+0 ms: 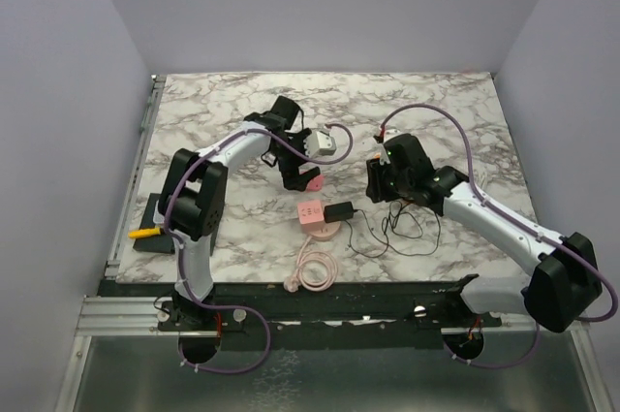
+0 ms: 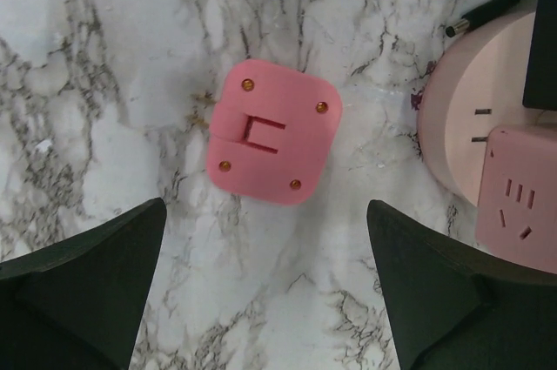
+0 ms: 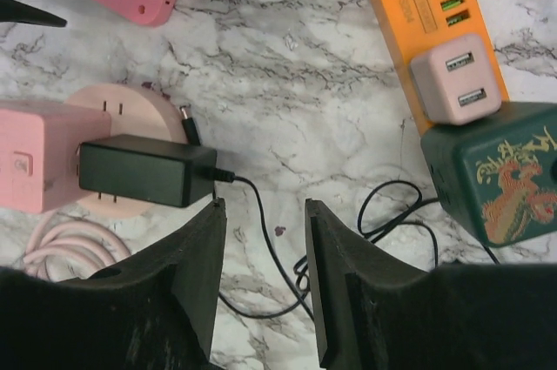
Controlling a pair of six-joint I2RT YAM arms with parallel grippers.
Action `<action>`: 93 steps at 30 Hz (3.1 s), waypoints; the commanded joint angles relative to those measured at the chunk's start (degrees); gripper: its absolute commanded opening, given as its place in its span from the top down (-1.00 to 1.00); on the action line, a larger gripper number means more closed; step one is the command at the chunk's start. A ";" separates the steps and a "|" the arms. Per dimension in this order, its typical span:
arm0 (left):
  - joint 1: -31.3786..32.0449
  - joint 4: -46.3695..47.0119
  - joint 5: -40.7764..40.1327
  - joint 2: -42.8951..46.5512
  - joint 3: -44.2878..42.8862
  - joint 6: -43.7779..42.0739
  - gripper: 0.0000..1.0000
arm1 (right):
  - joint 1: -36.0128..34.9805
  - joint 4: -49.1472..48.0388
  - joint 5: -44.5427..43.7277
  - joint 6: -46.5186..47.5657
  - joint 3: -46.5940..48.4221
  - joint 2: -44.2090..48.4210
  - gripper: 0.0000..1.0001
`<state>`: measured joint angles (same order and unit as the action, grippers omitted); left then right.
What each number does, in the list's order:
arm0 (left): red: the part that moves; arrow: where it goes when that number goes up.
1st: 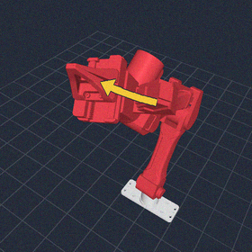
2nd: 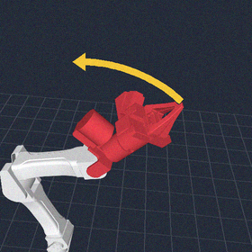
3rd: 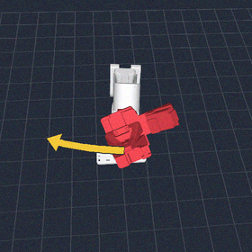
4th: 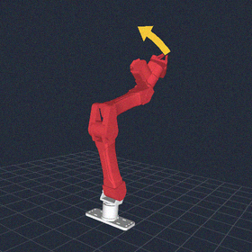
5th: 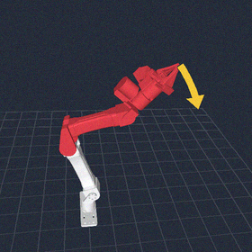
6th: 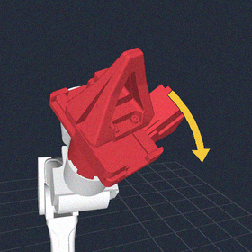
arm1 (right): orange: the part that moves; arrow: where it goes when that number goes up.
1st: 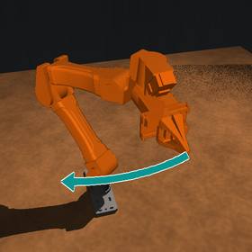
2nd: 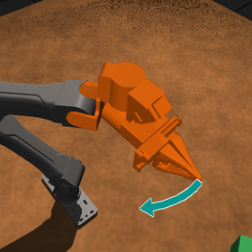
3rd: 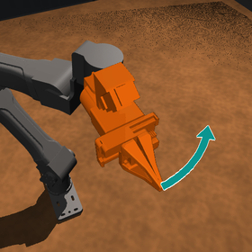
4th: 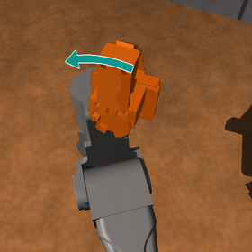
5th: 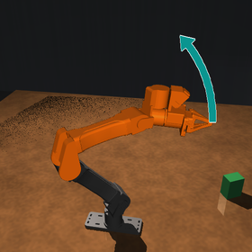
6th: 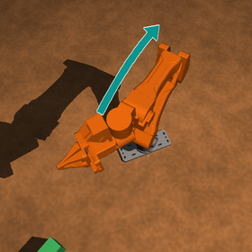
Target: Insert the plug
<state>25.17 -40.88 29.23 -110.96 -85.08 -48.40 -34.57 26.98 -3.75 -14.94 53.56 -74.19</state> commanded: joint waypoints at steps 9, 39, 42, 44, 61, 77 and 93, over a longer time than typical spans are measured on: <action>3.94 -1.13 0.05 -8.12 -6.26 -7.32 -0.98 | -0.35 2.48 0.74 -4.26 -2.98 5.02 -0.05; 4.28 -2.82 1.84 -9.74 -8.66 -12.35 0.30 | -0.30 -8.27 2.30 -3.68 -4.57 1.21 0.00; 3.85 -2.78 2.92 -7.83 -10.46 -12.15 0.39 | -0.25 -9.65 2.59 -3.65 -3.94 -0.04 -0.02; 3.67 -2.73 3.46 -6.10 -12.19 -12.17 0.46 | -0.24 -10.19 2.67 -3.59 -2.95 -0.75 -0.07; 4.67 1.88 7.65 14.38 -8.22 -25.68 0.50 | 7.34 -28.38 23.14 -12.09 3.58 1.65 -0.29; 8.41 11.83 5.77 24.94 1.23 -27.85 0.55 | 7.34 -34.39 29.96 -17.85 5.01 -0.37 -0.55; 10.10 16.44 8.85 27.52 0.88 -8.53 0.58 | 7.33 -47.30 34.71 -19.81 5.57 -4.33 0.78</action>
<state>34.72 -27.31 35.09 -86.08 -84.38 -64.90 -27.29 -16.47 26.50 -34.89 57.87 -77.12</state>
